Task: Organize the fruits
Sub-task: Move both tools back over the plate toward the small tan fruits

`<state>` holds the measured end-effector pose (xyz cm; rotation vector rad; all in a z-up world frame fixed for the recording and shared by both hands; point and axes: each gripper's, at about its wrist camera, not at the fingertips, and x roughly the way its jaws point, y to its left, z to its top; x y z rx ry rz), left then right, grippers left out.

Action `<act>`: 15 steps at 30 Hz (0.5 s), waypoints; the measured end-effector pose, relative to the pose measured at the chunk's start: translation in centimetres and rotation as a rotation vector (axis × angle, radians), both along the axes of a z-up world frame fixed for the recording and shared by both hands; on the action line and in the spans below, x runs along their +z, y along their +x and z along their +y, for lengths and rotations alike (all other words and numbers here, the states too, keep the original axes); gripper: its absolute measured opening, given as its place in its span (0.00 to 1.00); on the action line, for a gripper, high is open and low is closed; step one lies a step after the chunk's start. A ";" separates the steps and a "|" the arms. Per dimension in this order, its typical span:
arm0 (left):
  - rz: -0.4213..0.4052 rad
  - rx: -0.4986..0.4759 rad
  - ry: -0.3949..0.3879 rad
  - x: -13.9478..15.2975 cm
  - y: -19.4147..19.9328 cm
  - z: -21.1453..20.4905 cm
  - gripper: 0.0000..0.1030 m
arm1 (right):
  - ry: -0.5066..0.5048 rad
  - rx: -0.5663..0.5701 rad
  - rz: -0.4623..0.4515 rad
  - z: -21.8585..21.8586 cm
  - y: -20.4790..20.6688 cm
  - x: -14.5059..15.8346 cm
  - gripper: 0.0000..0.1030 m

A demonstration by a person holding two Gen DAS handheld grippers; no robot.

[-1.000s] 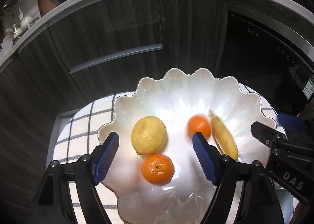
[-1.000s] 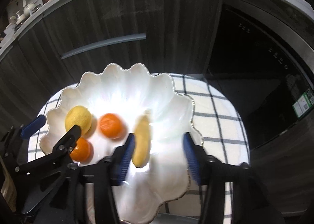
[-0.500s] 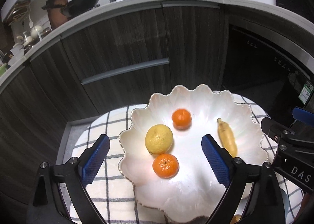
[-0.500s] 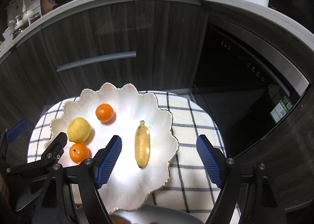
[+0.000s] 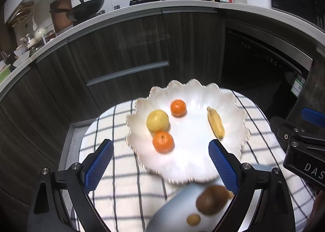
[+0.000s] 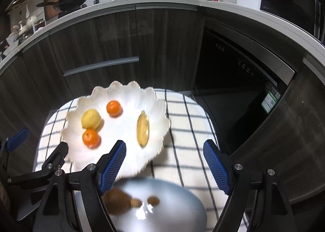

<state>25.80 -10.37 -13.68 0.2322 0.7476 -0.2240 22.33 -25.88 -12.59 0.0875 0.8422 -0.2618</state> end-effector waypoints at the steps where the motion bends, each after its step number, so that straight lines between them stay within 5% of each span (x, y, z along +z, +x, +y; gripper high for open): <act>1: 0.000 0.000 0.001 -0.1 -0.5 0.1 0.93 | 0.000 0.004 0.005 0.2 -0.6 -0.2 0.77; 15: 0.048 -0.005 0.002 -2.8 -5.7 1.4 0.93 | 0.005 -0.011 0.065 0.9 -6.0 -3.3 0.77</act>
